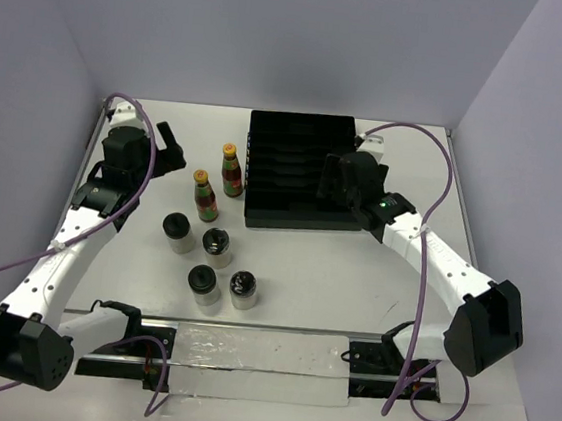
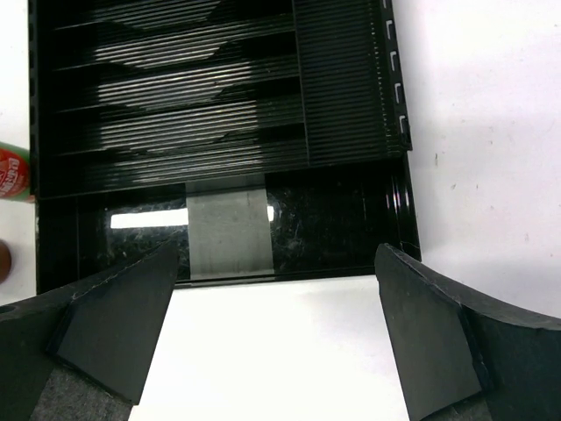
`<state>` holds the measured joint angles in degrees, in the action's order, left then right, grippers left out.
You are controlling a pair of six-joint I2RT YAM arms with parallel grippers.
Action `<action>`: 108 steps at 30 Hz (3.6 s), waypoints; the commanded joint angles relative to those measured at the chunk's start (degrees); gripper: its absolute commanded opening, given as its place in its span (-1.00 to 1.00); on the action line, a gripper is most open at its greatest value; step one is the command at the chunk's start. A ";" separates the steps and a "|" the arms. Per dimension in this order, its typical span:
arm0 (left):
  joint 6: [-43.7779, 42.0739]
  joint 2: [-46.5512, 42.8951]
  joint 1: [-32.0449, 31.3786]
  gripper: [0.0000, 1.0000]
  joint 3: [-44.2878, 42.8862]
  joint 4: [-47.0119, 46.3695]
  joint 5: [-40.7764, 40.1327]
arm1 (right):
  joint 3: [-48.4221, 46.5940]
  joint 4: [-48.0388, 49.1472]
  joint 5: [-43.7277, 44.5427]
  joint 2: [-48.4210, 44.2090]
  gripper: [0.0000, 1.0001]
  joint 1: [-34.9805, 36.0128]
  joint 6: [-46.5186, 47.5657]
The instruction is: Organize the condiment bottles
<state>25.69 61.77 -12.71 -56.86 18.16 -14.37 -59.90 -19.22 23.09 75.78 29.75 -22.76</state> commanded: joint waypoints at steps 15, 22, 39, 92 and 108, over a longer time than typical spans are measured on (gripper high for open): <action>-0.77 -7.19 -0.30 0.99 1.13 0.35 -6.23 | -3.25 9.64 -11.81 -2.08 1.00 5.94 6.12; 1.26 -5.49 -0.30 0.99 -1.86 5.60 -5.98 | -13.52 12.04 -11.50 6.91 1.00 12.04 10.09; -0.73 -6.01 -0.30 0.99 -2.33 6.54 -7.77 | -26.41 32.83 -11.85 27.37 0.96 17.80 20.39; -1.99 -10.92 -0.21 0.99 1.29 5.52 -12.11 | -32.09 38.49 -2.58 44.94 -0.81 19.27 18.66; -1.61 -9.95 -0.21 0.99 0.66 6.19 -13.51 | -49.24 38.89 -3.01 43.66 -0.82 17.87 27.11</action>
<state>24.74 51.28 -12.71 -55.70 25.08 -25.99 -96.62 12.37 18.28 121.97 48.51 1.41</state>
